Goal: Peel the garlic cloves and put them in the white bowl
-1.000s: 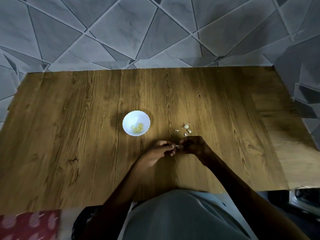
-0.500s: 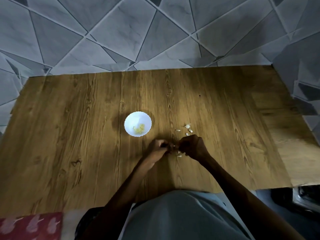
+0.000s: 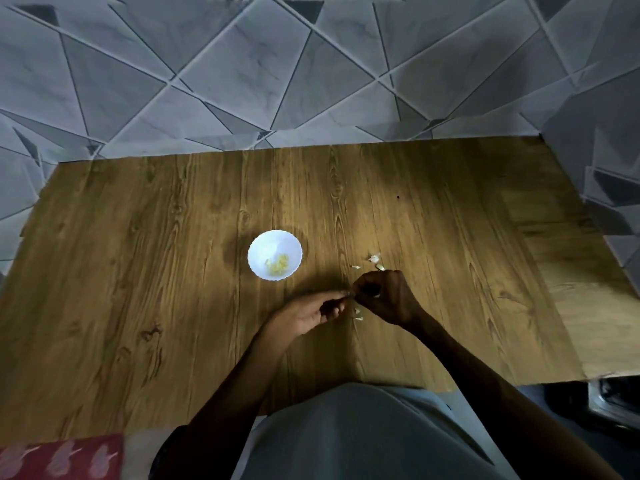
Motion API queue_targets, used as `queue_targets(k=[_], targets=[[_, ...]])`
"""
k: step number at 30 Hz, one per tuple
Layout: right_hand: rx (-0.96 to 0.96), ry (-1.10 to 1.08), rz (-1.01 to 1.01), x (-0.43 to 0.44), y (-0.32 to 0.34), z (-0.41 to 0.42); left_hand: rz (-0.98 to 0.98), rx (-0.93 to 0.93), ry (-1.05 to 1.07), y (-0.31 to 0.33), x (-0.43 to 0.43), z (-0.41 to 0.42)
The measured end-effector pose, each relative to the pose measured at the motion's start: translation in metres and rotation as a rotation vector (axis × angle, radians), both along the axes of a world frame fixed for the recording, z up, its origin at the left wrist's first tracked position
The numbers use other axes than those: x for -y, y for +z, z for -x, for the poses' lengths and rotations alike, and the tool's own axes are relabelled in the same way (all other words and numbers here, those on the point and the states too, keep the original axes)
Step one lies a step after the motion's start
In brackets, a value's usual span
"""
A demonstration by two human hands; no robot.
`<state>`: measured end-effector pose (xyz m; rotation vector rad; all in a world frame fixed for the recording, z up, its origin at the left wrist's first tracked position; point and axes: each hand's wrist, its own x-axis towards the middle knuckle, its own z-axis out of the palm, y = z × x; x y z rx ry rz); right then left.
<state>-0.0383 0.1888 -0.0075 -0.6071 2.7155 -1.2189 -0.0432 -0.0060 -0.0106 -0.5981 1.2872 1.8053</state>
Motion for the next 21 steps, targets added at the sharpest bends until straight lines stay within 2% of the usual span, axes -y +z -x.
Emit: queue_targets(k=[2, 4, 5, 8, 10, 12, 16, 21], targets=[[-0.004, 0.028, -0.001, -0.001, 0.001, 0.0, -0.032, 0.029, 0.005, 0.002, 0.002, 0.0], [0.078, 0.004, 0.001, -0.001, 0.002, 0.001, 0.047, -0.098, -0.02, -0.001, 0.002, -0.003], [0.206, -0.036, 0.068, -0.001, 0.003, 0.001, 0.124, -0.207, -0.047, -0.004, 0.002, -0.004], [0.727, -0.197, 0.481, -0.004, 0.01, 0.0, 0.251, -0.542, -0.134, -0.001, 0.0, -0.007], [0.949, -0.284, 0.578, -0.004, 0.008, 0.0, 0.243, -0.631, -0.141, 0.002, 0.0, -0.008], [1.068, -0.318, 0.627, -0.002, 0.003, 0.001, 0.198, -0.597, -0.12, 0.002, 0.002, -0.011], [1.052, -0.302, 0.647, -0.003, -0.007, -0.001, 0.0, -0.367, -0.036, 0.007, 0.003, -0.017], [0.904, -0.233, 0.606, 0.001, 0.0, -0.007, -0.074, -0.278, 0.019, 0.008, 0.005, -0.02]])
